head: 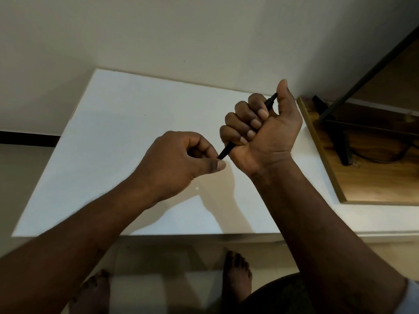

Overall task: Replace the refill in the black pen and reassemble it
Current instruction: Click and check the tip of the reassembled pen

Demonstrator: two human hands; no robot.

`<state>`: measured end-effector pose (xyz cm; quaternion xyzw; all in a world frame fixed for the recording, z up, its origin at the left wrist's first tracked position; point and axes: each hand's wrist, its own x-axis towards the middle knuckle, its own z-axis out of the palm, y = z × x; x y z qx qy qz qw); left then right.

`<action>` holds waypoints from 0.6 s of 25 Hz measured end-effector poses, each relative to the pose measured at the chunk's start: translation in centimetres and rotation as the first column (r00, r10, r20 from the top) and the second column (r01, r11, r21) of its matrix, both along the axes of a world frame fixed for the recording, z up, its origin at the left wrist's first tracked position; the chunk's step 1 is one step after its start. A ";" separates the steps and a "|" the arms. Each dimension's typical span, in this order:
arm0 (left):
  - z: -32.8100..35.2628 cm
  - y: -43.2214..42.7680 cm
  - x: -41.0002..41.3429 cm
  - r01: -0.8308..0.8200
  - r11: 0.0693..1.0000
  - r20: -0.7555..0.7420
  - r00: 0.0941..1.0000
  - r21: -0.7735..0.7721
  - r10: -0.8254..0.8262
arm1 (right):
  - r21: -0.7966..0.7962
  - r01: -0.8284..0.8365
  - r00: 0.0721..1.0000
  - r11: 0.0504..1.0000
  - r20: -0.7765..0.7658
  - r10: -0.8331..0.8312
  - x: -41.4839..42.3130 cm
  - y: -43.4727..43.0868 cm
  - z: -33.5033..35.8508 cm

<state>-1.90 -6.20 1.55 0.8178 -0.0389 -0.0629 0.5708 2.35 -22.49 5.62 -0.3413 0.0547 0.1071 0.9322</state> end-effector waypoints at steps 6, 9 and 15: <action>-0.1 0.1 0.2 0.134 0.990 -0.106 0.985 -0.052 -0.139 | 0.027 0.026 0.999 0.999 -0.026 -0.026 0.1 -0.1 -0.1; -0.3 -0.1 0.0 0.144 0.989 -0.088 0.985 -0.024 -0.145 | 0.026 0.017 1.000 1.000 -0.022 -0.017 0.0 0.0 -0.1; -0.4 -0.3 -0.1 -0.006 0.999 -0.019 1.000 0.031 0.007 | 0.017 0.012 1.000 1.000 -0.007 -0.012 -0.1 0.2 -0.1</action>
